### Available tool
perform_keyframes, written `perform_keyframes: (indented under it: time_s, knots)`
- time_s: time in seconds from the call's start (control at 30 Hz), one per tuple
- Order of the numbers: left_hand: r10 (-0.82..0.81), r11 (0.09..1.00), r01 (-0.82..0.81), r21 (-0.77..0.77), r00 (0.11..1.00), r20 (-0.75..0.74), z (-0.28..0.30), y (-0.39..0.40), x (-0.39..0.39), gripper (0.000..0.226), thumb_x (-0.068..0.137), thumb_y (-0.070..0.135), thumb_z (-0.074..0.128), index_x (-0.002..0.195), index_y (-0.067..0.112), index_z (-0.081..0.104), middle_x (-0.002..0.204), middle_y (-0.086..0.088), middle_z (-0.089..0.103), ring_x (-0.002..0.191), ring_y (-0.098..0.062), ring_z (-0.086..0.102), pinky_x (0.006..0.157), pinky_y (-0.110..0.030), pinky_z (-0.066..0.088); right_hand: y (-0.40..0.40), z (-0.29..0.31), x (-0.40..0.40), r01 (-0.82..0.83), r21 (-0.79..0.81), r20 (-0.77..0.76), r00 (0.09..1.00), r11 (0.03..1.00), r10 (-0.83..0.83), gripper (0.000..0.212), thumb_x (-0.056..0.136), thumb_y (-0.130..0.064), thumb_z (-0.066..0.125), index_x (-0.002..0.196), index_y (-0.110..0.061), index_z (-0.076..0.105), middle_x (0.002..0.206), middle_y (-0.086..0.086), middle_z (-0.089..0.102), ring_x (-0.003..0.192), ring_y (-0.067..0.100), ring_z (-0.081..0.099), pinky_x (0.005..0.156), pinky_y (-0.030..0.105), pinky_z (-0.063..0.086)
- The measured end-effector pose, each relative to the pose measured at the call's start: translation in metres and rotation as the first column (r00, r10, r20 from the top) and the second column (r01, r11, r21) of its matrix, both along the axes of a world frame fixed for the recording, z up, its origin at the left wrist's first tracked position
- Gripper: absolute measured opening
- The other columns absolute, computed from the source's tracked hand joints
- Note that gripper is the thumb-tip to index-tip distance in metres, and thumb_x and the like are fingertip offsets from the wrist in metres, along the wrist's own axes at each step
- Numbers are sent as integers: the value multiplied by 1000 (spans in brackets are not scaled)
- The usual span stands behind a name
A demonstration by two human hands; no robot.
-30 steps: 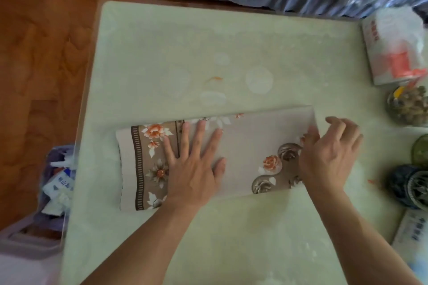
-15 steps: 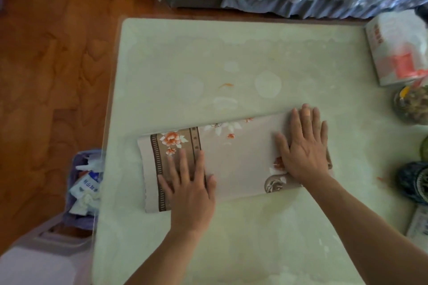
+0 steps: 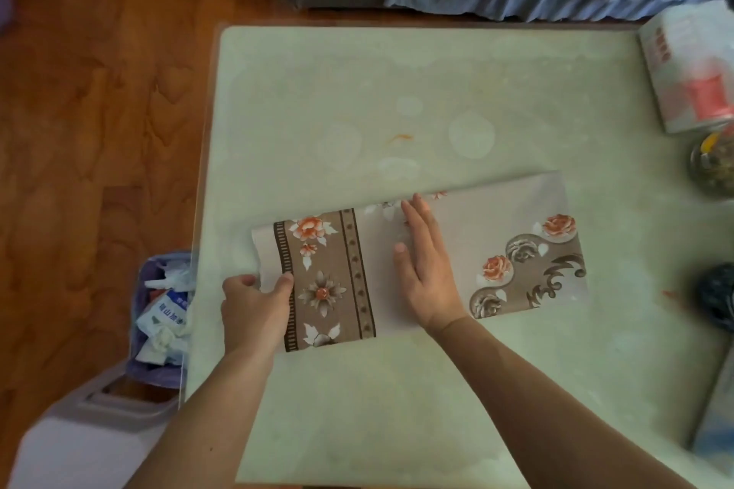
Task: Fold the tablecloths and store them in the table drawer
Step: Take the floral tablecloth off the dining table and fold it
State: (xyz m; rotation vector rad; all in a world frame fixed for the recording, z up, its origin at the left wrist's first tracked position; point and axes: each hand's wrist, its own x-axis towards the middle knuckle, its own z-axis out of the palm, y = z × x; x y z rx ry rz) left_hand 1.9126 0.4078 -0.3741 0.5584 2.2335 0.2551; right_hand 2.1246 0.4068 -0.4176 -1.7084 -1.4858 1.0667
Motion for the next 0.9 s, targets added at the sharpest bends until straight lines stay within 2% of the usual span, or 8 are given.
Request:
perform_keyframes:
  time_s: [0.1, 0.2, 0.43, 0.53, 0.63, 0.7, 0.83, 0.9]
  knots:
    - [-10, 1000, 10, 2, 998, 57, -3, -3, -9, 37, 91, 40, 71, 112, 11, 62, 99, -1, 71, 77, -16, 64, 53, -27, 39, -5, 1, -14, -33, 4, -23, 999, 999, 33, 54, 103, -24, 41, 156, -14, 32, 166, 0, 19, 154, 8, 10, 124, 26, 13]
    - [3, 1000, -2, -11, 992, 129, -2, -6, -13, 23, 93, 36, 71, 98, 14, 69, 86, 0, 72, 75, -17, 66, 57, -27, 44, -9, -6, -24, -27, 23, 62, 998, 999, 25, 53, 103, -24, 41, 154, -12, 34, 165, 1, 22, 154, 12, 13, 125, 35, 16]
    - [-54, 998, 58, -6, 960, 274, 3, -9, -22, 8, 94, 23, 69, 102, 23, 69, 99, 7, 74, 94, -17, 69, 74, -31, 49, 1, 3, -13, 206, -110, -185, 957, 972, -224, 51, 94, -17, 45, 144, -12, 49, 160, 5, 28, 148, 9, 24, 121, 24, 23]
    - [-24, 1000, 22, 10, 939, 344, 15, -10, -19, 14, 93, 16, 69, 105, 23, 66, 102, 2, 75, 90, -18, 71, 76, -34, 54, 7, 2, -9, 187, -141, -131, 970, 972, -206, 53, 92, -19, 44, 145, -10, 49, 157, 8, 33, 148, 14, 26, 123, 33, 20]
    - [113, 988, -153, 27, 824, 556, 42, -3, -18, 34, 90, -1, 67, 117, 19, 61, 105, -8, 77, 92, -29, 75, 75, -42, 59, 9, 13, -14, 106, -213, -78, 989, 971, -125, 54, 96, -29, 44, 149, -18, 44, 162, 1, 24, 146, 3, 17, 116, 9, 12]
    - [19, 985, -124, 117, 761, 648, 64, 3, -6, 47, 89, -10, 62, 123, 23, 59, 107, -5, 77, 98, -27, 75, 80, -46, 60, 14, 25, -5, 86, -322, -134, 982, 943, -135, 49, 102, -31, 49, 150, -24, 42, 163, -7, 23, 141, -5, 17, 100, -7, 11]
    - [-155, 943, -91, 320, 732, 664, 97, 5, 39, 64, 86, -13, 59, 130, 32, 54, 112, 0, 75, 104, -22, 73, 87, -48, 58, 21, 49, 19, -33, -542, -420, 876, 840, -237, 52, 102, -41, 50, 152, -29, 39, 156, -13, 38, 143, 4, 32, 121, 28, 21]
    - [-198, 919, -108, 379, 704, 682, 107, 8, 62, 68, 79, -5, 61, 134, 34, 53, 117, 1, 73, 109, -22, 71, 94, -51, 56, 26, 60, 29, -121, -576, -502, 833, 808, -233, 54, 103, -46, 45, 153, -27, 37, 155, -12, 40, 143, 10, 37, 122, 36, 25]
